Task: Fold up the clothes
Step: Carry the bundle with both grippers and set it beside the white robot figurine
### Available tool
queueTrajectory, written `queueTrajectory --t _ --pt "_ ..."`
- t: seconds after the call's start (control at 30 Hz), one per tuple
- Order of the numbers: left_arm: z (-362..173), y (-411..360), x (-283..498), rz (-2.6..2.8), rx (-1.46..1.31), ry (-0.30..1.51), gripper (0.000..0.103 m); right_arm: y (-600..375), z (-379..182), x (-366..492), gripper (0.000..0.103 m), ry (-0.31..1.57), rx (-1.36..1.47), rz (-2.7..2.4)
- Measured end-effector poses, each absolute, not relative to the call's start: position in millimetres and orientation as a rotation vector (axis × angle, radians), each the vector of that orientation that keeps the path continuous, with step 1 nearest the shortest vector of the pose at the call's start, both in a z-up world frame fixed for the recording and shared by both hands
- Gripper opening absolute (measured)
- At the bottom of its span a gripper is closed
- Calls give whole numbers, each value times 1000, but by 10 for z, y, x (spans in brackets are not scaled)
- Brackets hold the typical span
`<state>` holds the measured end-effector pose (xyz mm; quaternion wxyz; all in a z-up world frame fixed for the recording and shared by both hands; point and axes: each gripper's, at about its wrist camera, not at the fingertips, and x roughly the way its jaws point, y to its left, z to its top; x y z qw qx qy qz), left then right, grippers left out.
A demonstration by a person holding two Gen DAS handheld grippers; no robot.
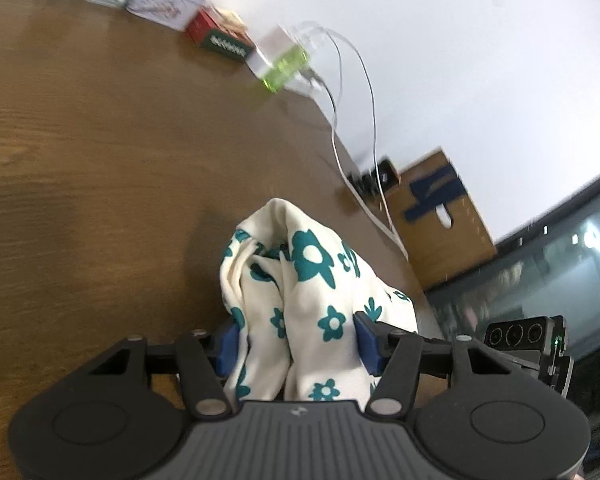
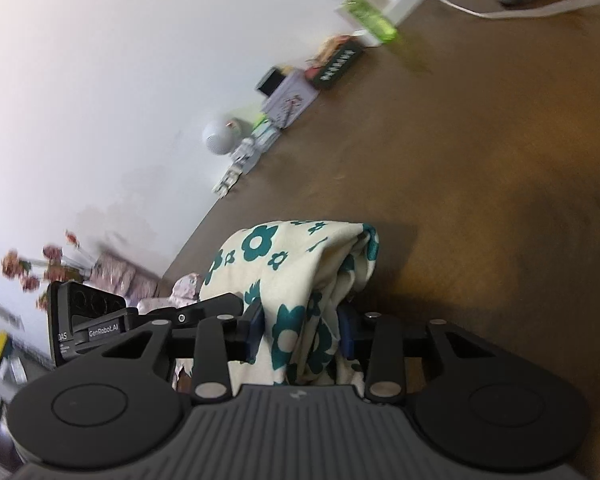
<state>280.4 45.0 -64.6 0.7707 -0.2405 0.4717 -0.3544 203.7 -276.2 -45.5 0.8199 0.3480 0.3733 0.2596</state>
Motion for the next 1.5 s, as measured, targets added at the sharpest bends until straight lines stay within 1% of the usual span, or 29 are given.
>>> queueTrajectory --t 0.27,0.5,0.67,0.83,0.93,1.1,1.13,1.17,1.2,1.23,1.27,1.3,1.33,1.43,1.5 --pt "-349 602 3346 -594 -644 916 57 -2528 -144 2782 35 792 588 667" --pt "-426 719 4164 -437 -792 849 55 -2229 -32 3903 35 805 535 708" --pt "-603 844 4715 -360 -884 801 55 -1981 -70 4682 35 790 522 723" --pt "-759 927 5233 -306 -951 795 55 -1791 -174 5285 35 767 514 727" --pt "-759 882 5409 -274 -891 786 55 -1743 -257 5531 35 759 539 716" --pt "-866 840 5528 -239 -864 788 56 -1682 -457 5730 35 784 550 689" --pt "-860 828 5524 -238 -858 784 58 -1692 -459 5725 37 777 553 687" --pt "-851 821 5518 -236 -854 784 62 -1701 -462 5720 38 770 556 686" --pt "-832 818 5511 -236 -849 781 68 -1711 -464 5715 45 763 559 684" --pt "-812 815 5502 -237 -843 778 72 -1721 -467 5710 51 756 561 682" --pt "-778 820 5477 -233 -833 766 79 -1730 -470 5704 55 749 564 681" --pt "-743 824 5452 -229 -822 755 84 -1740 -472 5699 68 742 567 679" --pt "-709 829 5427 -225 -812 743 85 -1751 -455 5689 83 731 565 671" --pt "-577 844 5303 -204 -771 705 93 -1804 -336 5606 94 691 536 649" --pt "-462 847 5170 -179 -715 665 99 -1840 -263 5500 99 661 509 643"
